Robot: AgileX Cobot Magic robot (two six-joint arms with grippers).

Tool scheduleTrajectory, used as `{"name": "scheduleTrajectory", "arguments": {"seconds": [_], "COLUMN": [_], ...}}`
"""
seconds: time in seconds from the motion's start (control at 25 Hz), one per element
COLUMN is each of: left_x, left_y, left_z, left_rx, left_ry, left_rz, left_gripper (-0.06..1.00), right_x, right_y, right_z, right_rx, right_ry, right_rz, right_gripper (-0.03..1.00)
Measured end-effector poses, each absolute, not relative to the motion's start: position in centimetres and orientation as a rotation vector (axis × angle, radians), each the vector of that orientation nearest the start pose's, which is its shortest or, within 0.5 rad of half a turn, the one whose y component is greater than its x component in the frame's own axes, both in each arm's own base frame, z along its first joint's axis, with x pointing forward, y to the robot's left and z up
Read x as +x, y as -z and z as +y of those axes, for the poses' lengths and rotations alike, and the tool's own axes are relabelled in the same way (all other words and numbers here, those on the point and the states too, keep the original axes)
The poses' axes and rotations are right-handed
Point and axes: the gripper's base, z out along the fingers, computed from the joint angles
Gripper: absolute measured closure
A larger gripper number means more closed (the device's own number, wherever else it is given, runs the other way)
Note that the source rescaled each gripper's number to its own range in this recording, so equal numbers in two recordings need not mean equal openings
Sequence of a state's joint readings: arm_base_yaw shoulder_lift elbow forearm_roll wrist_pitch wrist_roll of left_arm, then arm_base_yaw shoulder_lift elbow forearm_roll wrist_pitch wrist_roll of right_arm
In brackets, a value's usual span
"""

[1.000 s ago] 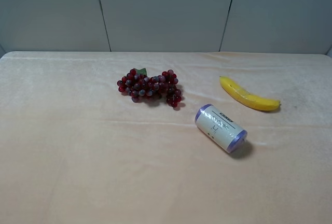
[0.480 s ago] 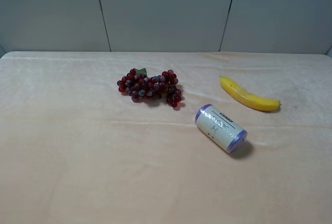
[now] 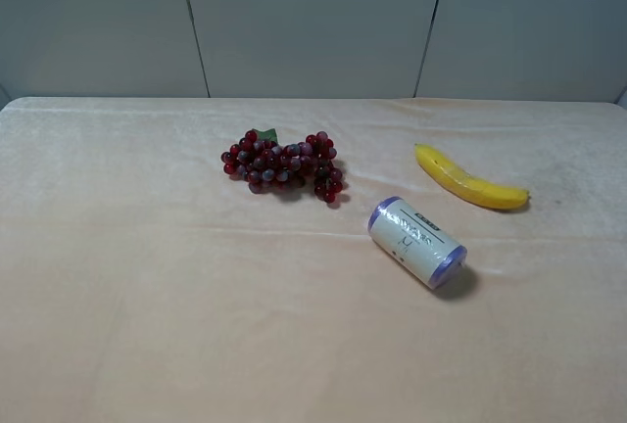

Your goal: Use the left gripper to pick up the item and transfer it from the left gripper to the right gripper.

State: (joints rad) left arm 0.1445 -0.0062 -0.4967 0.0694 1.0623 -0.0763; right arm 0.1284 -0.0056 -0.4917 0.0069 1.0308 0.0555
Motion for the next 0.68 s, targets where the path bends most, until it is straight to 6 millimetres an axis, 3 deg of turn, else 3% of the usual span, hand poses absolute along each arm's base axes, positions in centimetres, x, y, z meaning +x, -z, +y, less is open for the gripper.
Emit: {"name": "scheduleTrajectory", "arguments": {"seconds": [0.28, 0.68], "left_x": [-0.64, -0.64], "left_y": [-27.64, -27.64], "left_z": [0.46, 0.46], "left_rx": [-0.228, -0.228], "left_ry": [-0.126, -0.126], "left_rz": [2.03, 2.03], "left_gripper": [-0.03, -0.03], "right_x": [-0.33, -0.32], "right_y": [-27.78, -27.8], "right_z": [0.08, 0.09], "right_rx": [0.137, 0.144], "right_ry": [0.008, 0.011], "right_rz": [2.007, 2.005], "right_gripper": [-0.03, -0.03]}}
